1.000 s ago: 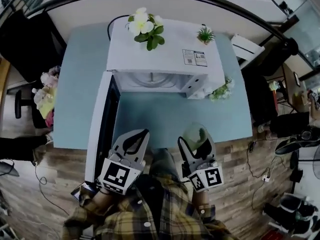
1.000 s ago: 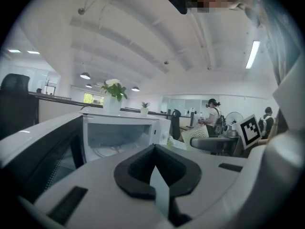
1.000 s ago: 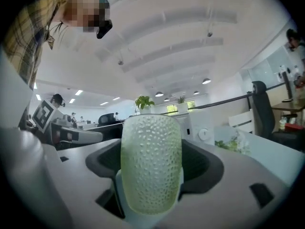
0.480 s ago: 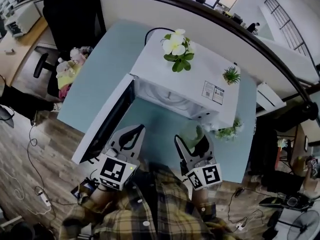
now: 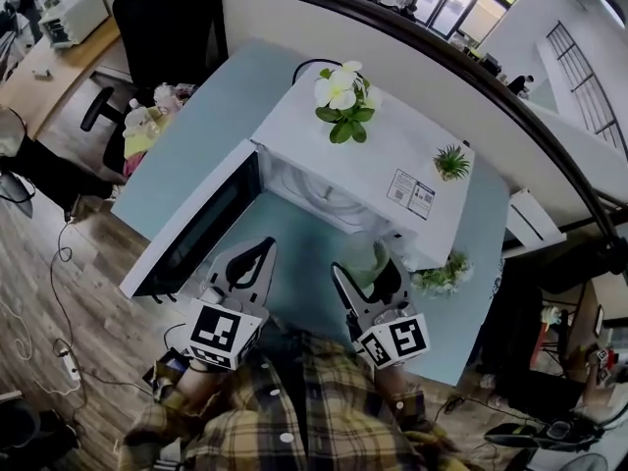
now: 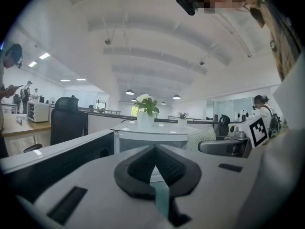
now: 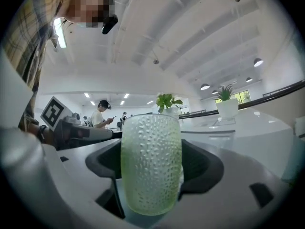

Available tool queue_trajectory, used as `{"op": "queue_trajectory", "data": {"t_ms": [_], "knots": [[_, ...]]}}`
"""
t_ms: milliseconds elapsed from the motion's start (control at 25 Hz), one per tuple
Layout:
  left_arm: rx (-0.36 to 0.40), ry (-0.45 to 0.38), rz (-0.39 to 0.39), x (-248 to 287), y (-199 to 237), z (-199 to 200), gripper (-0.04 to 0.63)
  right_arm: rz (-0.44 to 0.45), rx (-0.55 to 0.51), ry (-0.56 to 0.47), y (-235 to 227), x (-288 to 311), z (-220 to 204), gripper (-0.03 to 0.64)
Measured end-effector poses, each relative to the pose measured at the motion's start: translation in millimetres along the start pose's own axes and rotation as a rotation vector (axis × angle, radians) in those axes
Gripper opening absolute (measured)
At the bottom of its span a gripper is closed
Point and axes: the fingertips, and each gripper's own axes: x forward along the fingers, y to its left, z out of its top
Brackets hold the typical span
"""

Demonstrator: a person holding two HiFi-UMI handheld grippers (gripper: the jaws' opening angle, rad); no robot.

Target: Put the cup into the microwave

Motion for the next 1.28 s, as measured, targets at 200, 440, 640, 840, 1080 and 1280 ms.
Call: {"op": "queue_trajectory", "data": {"t_ms": [200, 440, 640, 840, 1080, 1280], "knots": [[-0.002, -0.007, 0.045, 2.6, -6.8, -0.1, -0.008, 0.057, 0.006, -0.002, -3.4, 1.1, -1.8, 0.368], [-0.006, 0.009, 0.066, 0.6, -10.7, -5.3, -0.008, 0.098, 0.009, 0.002, 4.2, 4.6, -6.6, 0.368], [-0.033, 0.018, 0.053, -0.5, -4.1, -8.1, -0.008, 0.093, 0.007, 0.016, 8.7, 9.3, -6.0, 0.368], [-0.044, 0.028, 0.006, 3.2, -0.5, -7.1, -0.008, 0.054, -0.012, 0.038, 8.1, 13.4, -5.2, 0.368], [-0.047, 0.042, -0.038, 7.3, -2.3, -9.0, -0.008, 0.024, -0.039, 0.063, 4.3, 17.4, -12.8, 0.368], [-0.048, 0.053, -0.058, 8.1, -4.0, -10.5, -0.008, 0.031, -0.029, 0.067, 5.4, 21.7, -16.0, 0.368]]}}
